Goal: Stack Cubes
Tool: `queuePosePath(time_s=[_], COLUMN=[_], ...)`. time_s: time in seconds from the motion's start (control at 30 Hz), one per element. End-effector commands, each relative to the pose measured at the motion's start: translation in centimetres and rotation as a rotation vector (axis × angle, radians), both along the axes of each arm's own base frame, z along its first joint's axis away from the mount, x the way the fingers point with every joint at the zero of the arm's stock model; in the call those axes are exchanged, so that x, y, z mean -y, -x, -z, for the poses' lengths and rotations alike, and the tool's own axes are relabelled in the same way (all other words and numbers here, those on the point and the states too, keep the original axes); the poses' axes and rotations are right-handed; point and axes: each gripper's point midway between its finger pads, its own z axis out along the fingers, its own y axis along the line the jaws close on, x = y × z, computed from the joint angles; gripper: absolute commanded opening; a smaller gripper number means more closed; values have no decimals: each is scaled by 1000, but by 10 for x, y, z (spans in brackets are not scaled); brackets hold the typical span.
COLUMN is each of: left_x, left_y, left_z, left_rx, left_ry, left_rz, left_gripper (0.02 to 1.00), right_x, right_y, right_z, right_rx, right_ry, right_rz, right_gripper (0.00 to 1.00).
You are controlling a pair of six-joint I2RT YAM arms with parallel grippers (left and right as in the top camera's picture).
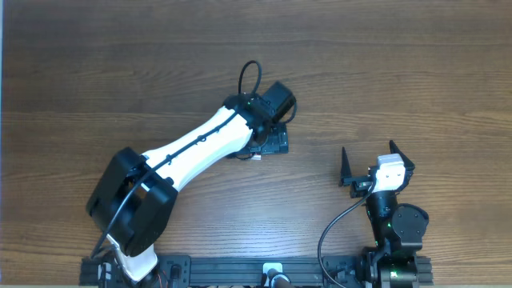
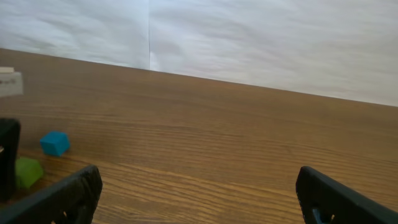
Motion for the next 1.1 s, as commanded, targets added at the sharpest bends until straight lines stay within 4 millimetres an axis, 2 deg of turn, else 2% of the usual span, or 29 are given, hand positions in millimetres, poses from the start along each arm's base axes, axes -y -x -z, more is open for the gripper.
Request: queuePosePath(time_s=[0.03, 0.17, 0.3, 0.43, 0.53, 0.63, 0.73, 0.83, 0.97, 1.1], left_x=[-20, -56, -103, -156, -193, -224, -237, -241, -244, -241], left_y=[-49, -99, -139, -150, -143, -126, -105, -80, -47, -23], left_z=[-28, -61, -104, -151, -194, -241, -283, -315, -333, -325], left_rx=[142, 304, 465, 588, 690, 805, 916, 1010, 1100, 1174], left_ry=[55, 88, 124, 108, 81, 65, 45, 30, -2, -10], left_rz=[-95, -182, -247, -290, -294, -312, -285, -243, -184, -82], left_gripper=[998, 998, 998, 998, 996, 993, 991, 989, 972, 963], right_x=[-1, -1, -1, -1, -1, -1, -1, -1, -1, -1], right_y=[0, 0, 0, 0, 0, 0, 0, 0, 0, 0], right_z=[3, 3, 3, 3, 3, 3, 3, 3, 3, 3], right_rx=[-3, -3, -3, -3, -3, -3, -3, -3, -3, -3], right_ry=[4, 4, 4, 4, 4, 4, 4, 4, 4, 4], right_rz=[-2, -2, -2, -2, -2, -2, -2, -2, -2, -2], right_gripper=[991, 993, 993, 993, 991, 991, 991, 993, 991, 993])
